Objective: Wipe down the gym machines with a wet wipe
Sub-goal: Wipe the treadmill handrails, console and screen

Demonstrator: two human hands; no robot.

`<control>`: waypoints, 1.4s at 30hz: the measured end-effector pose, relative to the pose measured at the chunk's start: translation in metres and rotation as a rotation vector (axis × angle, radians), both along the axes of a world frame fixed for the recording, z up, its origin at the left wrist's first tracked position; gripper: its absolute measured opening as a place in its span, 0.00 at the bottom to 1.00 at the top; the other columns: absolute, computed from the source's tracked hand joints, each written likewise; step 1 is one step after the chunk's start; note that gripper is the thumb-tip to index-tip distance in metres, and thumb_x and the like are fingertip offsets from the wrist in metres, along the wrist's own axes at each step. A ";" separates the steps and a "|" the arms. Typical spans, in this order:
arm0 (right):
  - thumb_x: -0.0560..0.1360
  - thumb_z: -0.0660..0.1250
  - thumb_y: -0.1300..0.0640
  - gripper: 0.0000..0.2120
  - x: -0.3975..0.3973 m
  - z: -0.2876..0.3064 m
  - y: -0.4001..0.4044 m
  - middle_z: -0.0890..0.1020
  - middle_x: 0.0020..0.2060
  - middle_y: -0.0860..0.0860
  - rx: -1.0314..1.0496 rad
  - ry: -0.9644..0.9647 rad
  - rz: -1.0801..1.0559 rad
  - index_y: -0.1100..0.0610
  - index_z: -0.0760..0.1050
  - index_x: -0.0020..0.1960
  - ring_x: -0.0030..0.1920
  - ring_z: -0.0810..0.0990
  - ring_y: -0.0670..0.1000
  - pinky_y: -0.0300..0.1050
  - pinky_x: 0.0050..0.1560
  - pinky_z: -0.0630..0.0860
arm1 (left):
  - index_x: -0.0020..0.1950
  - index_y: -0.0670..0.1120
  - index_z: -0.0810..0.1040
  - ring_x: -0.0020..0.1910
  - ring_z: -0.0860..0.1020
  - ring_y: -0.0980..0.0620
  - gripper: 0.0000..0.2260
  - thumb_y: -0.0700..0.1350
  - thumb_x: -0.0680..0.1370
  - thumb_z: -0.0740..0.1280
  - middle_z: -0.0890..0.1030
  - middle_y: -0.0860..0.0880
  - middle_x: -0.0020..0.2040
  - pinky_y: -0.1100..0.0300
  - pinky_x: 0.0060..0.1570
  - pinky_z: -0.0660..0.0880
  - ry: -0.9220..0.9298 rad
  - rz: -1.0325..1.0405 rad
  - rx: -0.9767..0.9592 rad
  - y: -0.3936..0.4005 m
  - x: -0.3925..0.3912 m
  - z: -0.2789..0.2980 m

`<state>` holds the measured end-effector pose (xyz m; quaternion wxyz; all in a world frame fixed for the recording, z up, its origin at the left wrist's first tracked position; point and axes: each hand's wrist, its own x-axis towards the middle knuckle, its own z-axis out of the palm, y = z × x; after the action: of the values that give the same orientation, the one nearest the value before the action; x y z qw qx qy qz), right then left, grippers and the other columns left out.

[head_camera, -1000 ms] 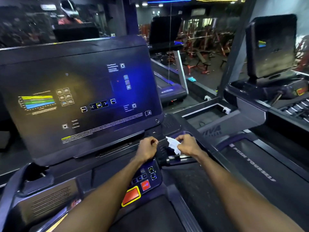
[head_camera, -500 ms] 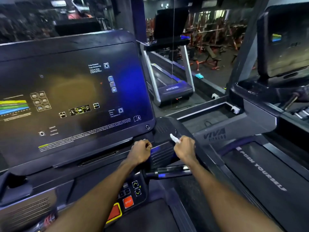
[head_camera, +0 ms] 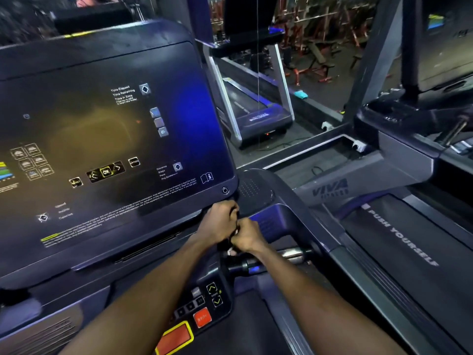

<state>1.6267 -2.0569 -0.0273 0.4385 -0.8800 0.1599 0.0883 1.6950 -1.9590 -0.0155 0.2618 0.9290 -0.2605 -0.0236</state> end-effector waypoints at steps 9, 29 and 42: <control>0.72 0.68 0.66 0.06 0.006 0.007 -0.097 0.82 0.51 0.61 -0.333 -0.007 -0.268 0.59 0.79 0.47 0.53 0.82 0.62 0.49 0.50 0.80 | 0.50 0.46 0.80 0.49 0.80 0.47 0.08 0.41 0.78 0.61 0.83 0.49 0.50 0.51 0.52 0.77 0.013 -0.086 -0.008 -0.002 0.003 0.006; 0.76 0.60 0.59 0.12 0.055 0.008 -0.111 0.78 0.50 0.57 -0.892 -0.373 0.405 0.60 0.80 0.52 0.53 0.75 0.60 0.54 0.53 0.72 | 0.47 0.44 0.77 0.42 0.79 0.44 0.07 0.44 0.78 0.60 0.82 0.47 0.44 0.49 0.44 0.76 -0.080 -0.018 0.039 -0.004 0.001 0.008; 0.77 0.64 0.62 0.06 0.093 0.016 -0.096 0.76 0.51 0.59 -0.461 -0.286 0.602 0.60 0.79 0.50 0.53 0.78 0.63 0.55 0.54 0.77 | 0.50 0.44 0.76 0.46 0.80 0.40 0.06 0.43 0.79 0.60 0.80 0.44 0.48 0.48 0.44 0.75 -0.103 0.238 0.153 -0.035 -0.020 0.011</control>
<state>1.7196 -2.1529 -0.0109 0.2022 -0.9662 -0.1517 0.0514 1.6754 -1.9936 -0.0042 0.1777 0.9705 -0.1588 0.0354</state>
